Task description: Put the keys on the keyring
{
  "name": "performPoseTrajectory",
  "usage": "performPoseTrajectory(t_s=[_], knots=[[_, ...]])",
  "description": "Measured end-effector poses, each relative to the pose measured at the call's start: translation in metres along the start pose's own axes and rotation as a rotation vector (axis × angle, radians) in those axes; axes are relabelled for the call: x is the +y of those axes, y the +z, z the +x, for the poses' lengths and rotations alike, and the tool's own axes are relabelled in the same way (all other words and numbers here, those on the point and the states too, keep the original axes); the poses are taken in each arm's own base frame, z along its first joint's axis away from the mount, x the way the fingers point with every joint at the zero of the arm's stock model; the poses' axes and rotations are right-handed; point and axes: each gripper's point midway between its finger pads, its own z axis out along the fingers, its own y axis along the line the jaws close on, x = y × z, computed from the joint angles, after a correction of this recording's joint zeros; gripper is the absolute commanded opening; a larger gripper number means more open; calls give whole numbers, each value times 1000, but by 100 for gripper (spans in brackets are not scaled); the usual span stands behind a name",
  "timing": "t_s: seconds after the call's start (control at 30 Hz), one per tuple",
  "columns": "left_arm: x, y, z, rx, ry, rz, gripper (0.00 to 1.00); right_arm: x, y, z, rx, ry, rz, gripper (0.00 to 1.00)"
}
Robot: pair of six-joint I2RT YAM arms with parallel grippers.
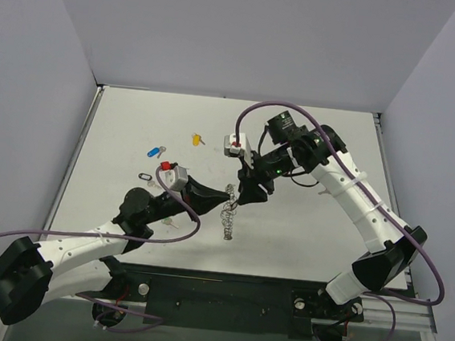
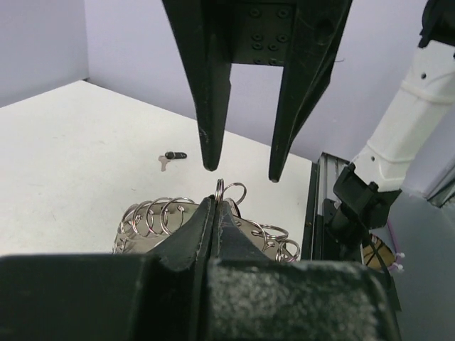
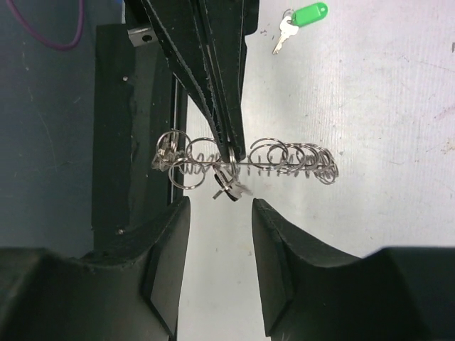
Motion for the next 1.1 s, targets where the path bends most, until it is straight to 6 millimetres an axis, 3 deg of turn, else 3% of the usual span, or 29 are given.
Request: performPoseTrajectory(t_s=[0.4, 0.77, 1.1], knots=[[15, -4, -25, -132, -113, -120, 0, -9, 3, -36, -109, 136, 90, 33], [24, -14, -34, -230, -169, -180, 0, -19, 4, -40, -119, 176, 150, 17], [26, -17, -43, -283, -195, -183, 0, -23, 4, -43, -122, 166, 169, 19]])
